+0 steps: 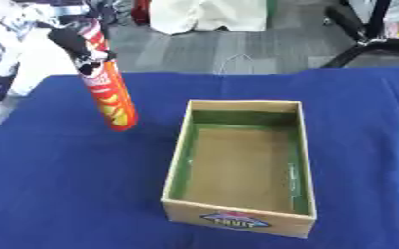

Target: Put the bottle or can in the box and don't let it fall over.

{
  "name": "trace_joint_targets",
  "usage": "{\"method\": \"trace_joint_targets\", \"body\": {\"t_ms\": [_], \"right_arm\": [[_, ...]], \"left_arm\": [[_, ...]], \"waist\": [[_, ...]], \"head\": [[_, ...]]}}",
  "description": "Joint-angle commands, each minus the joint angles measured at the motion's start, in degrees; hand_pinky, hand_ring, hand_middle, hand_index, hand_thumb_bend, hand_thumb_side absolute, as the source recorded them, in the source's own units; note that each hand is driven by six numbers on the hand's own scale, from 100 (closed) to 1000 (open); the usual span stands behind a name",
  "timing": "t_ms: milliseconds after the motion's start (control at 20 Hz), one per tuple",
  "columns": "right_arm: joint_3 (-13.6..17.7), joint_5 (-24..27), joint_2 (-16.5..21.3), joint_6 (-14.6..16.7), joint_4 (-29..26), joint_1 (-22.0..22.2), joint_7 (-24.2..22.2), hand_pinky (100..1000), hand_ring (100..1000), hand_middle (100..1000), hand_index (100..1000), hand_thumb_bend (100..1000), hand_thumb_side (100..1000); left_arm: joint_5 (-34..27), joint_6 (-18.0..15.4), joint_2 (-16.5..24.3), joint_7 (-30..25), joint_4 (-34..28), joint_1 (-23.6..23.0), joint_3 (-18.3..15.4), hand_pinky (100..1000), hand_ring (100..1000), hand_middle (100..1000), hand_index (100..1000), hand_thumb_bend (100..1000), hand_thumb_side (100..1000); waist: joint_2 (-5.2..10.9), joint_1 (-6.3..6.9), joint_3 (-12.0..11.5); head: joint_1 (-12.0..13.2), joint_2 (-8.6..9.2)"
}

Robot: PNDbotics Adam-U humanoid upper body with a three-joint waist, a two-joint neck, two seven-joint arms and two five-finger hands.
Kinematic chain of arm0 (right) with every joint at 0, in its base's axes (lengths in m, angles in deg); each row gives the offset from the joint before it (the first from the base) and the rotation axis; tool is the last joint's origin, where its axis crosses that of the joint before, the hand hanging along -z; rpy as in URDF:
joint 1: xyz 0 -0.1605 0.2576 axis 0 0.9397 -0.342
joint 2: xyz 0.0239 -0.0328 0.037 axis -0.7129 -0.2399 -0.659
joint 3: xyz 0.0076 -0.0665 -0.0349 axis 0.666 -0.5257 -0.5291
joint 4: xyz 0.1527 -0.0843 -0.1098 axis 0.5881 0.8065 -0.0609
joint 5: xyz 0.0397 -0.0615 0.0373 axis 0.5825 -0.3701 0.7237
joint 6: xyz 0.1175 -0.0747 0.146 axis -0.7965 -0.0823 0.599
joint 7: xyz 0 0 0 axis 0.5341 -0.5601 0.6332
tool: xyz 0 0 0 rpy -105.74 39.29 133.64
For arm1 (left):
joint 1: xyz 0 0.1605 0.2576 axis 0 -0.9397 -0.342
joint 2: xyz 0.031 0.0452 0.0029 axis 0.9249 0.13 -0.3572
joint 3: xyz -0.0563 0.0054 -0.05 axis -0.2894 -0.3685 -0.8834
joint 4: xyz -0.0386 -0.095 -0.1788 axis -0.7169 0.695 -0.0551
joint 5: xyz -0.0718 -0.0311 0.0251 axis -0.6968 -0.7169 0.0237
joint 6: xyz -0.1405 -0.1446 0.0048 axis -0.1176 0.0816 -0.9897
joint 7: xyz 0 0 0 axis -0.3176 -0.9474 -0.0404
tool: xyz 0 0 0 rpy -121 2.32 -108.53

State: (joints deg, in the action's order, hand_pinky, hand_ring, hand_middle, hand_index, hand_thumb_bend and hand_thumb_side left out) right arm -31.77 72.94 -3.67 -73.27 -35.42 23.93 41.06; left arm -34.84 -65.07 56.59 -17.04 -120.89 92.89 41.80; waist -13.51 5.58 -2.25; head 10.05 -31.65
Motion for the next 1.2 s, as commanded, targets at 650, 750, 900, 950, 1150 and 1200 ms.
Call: {"method": "trace_joint_targets", "body": {"t_ms": [650, 750, 900, 950, 1150, 1200], "right_arm": [[0.27, 0.48, 1.54, -1.19, -0.68, 0.3, -0.33, 929, 698, 694, 994, 100, 779], [0.18, 0.55, 1.51, -1.31, -0.68, 0.3, -0.43, 928, 698, 694, 993, 100, 779], [0.15, 0.65, 1.46, -1.49, -0.68, 0.34, -0.48, 928, 698, 694, 993, 100, 780], [0.16, 0.67, 1.43, -1.53, -0.68, 0.34, -0.47, 927, 698, 694, 993, 100, 779], [0.31, 0.7, 1.4, -1.49, -0.68, 0.29, -0.32, 926, 698, 694, 992, 100, 778], [0.34, 0.71, 1.42, -1.45, -0.68, 0.26, -0.27, 926, 698, 694, 992, 100, 778]], "left_arm": [[-12.88, 2.75, 0.07, 0.42, -12.1, 4.34, 1.15, 100, 251, 382, 237, 175, 100], [-14.01, 3.49, -0.15, 0.4, -13.82, 4.56, 1.58, 100, 250, 382, 238, 173, 100], [-16.21, 4.35, -0.83, 0.41, -17.12, 4.76, 2.59, 100, 246, 377, 238, 156, 100], [-17.12, 4.58, -1.16, 0.41, -18.43, 4.78, 3.07, 100, 245, 376, 239, 150, 100], [-21.88, 6.27, -1.88, 0.19, -25.37, 3.91, 5.95, 100, 244, 374, 240, 125, 100], [-23.01, 6.99, -1.81, 0.15, -27.11, 3.55, 6.67, 100, 244, 373, 240, 115, 100]], "waist": [[4.38, 0.5, -1.57], [4.67, 0.52, -1.71], [5.02, 0.47, -1.81], [5.11, 0.43, -1.8], [5.23, 0.25, -1.68], [5.21, 0.21, -1.64]], "head": [[-2.25, -3.15], [-2.22, -3.4], [-2.04, -3.6], [-1.94, -3.63], [-1.72, -3.99], [-1.78, -4.04]]}}
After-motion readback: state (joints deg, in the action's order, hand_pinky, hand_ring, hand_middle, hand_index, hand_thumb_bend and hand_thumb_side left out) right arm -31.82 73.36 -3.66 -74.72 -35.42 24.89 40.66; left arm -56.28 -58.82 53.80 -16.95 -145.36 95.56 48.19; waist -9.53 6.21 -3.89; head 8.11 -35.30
